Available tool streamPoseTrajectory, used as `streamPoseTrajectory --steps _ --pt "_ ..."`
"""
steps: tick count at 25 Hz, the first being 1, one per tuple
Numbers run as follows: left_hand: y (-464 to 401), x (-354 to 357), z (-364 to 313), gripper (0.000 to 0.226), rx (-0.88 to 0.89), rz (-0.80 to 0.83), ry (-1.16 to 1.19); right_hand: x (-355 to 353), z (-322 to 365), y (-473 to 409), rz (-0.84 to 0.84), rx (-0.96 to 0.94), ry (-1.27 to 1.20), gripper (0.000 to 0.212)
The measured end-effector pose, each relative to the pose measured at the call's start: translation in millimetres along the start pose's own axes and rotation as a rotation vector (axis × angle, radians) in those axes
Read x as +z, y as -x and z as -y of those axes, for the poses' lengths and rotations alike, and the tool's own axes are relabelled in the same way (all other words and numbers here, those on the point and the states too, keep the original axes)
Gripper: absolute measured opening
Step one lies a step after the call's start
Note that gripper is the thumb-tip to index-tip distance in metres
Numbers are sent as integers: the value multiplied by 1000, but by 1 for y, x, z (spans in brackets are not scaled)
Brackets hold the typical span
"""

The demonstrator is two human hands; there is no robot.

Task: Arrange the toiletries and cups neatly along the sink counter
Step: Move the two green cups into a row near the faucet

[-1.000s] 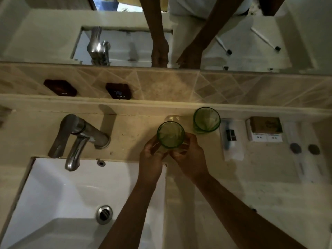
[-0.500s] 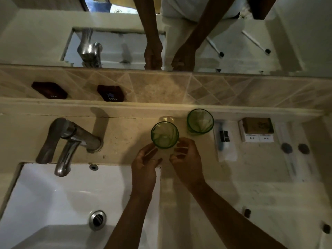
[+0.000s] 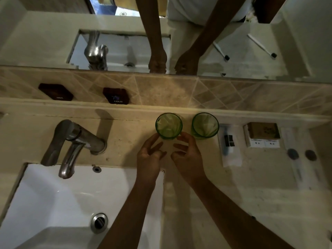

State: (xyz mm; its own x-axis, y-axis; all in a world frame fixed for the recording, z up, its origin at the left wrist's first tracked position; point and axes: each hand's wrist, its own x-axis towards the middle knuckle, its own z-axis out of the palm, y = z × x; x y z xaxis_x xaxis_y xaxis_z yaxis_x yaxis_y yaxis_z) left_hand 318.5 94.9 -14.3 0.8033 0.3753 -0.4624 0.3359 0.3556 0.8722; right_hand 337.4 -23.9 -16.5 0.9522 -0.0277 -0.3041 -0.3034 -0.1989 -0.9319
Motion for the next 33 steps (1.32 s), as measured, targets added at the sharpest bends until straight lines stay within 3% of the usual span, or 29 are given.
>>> streamPoseTrajectory --steps 13,20,24,30,33 --pt "1 7 2 54 -13 -50 -22 -4 -3 0 -9 27 15 68" --pt "80 18 27 37 -133 85 -179 -70 -15 67 -50 16 94 53" --pt "134 31 60 35 -69 241 -466 -130 -33 124 -159 22 158 42" --pt "179 52 103 44 366 484 -1097 -224 -74 194 -376 69 278 29" --pt "184 58 117 50 495 542 -1434 -265 -99 218 -477 149 367 26"
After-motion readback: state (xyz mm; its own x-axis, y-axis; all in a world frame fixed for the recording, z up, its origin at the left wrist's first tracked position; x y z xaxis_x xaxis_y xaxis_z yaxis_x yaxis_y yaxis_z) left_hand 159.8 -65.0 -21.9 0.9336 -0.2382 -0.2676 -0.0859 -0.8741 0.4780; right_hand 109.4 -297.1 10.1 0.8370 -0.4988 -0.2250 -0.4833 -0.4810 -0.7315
